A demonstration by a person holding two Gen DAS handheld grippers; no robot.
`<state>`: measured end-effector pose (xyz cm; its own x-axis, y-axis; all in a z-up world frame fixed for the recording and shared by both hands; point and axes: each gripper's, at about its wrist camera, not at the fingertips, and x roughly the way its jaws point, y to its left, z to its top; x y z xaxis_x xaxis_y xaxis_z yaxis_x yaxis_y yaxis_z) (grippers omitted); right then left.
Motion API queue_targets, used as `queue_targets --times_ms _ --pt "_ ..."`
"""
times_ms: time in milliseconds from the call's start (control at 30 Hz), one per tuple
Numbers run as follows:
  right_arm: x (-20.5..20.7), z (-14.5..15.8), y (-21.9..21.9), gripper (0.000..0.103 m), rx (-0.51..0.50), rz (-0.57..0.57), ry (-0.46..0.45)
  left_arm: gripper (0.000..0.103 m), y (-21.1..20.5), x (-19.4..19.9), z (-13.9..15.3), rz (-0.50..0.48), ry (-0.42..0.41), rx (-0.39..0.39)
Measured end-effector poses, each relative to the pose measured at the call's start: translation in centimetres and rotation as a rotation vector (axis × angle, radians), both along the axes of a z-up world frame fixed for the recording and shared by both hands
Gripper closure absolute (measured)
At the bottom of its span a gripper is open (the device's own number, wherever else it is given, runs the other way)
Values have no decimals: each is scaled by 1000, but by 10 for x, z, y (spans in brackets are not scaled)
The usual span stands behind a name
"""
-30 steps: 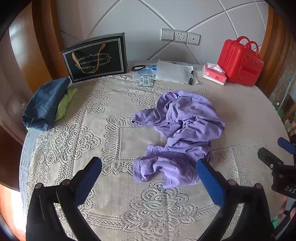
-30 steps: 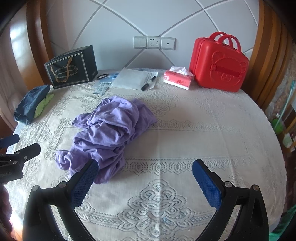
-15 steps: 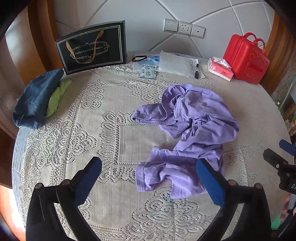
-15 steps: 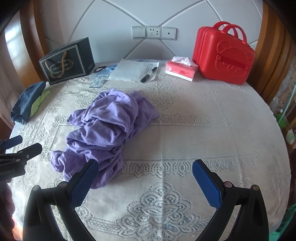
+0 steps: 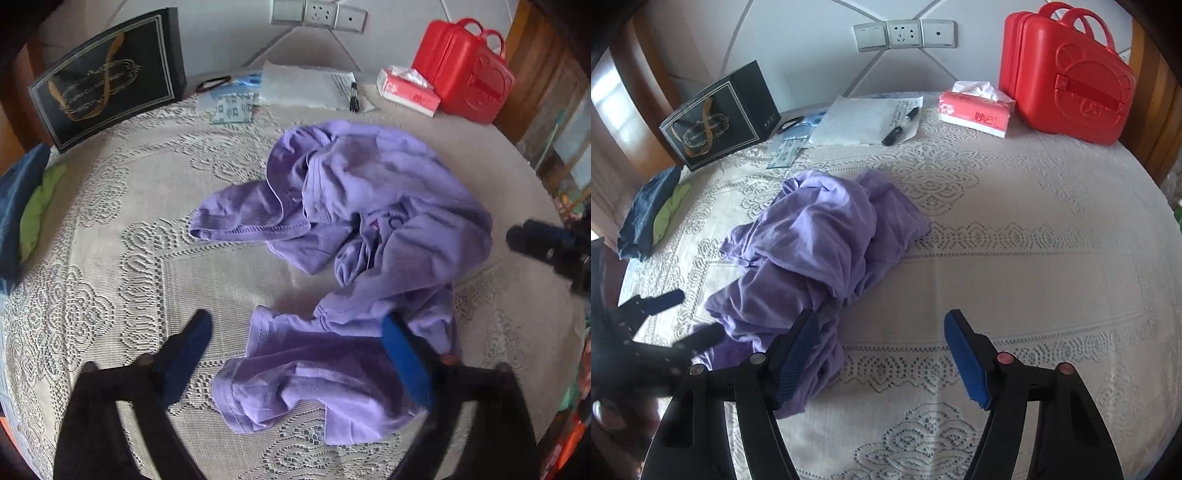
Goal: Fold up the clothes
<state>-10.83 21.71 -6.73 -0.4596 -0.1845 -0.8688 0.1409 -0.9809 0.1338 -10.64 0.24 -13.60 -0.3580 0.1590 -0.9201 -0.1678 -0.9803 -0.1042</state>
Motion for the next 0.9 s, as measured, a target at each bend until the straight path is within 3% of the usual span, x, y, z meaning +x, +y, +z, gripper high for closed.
queue_targets --times_ms 33,67,233,367,433,467,500,600,733,833,900 --pt "-5 0 -2 32 -5 7 0 90 -1 -3 -8 1 -31 7" --pt "-10 1 -5 32 -15 19 -4 94 -7 -4 -13 18 -54 37" --pt "-23 15 -42 32 -35 145 26 94 -20 0 4 47 -2 27" --pt "-48 -5 -84 30 23 237 -13 95 -25 7 22 52 23 43" --pt "-63 -29 -93 42 69 249 -77 94 -32 13 33 57 27 71" --pt "-66 -32 -85 80 62 218 -82 94 -36 16 37 58 22 88" --pt "-70 -35 -78 95 54 186 -87 94 -40 19 42 61 16 98" --pt "-67 -17 -35 95 -2 68 -34 94 -54 22 49 83 3 83" --pt "-37 24 59 95 -26 -145 58 94 -64 25 47 107 -39 99" --pt "-4 32 125 95 -13 -296 63 94 -57 26 41 97 -86 136" --pt "21 24 160 95 4 -380 16 94 -45 26 39 64 -111 167"
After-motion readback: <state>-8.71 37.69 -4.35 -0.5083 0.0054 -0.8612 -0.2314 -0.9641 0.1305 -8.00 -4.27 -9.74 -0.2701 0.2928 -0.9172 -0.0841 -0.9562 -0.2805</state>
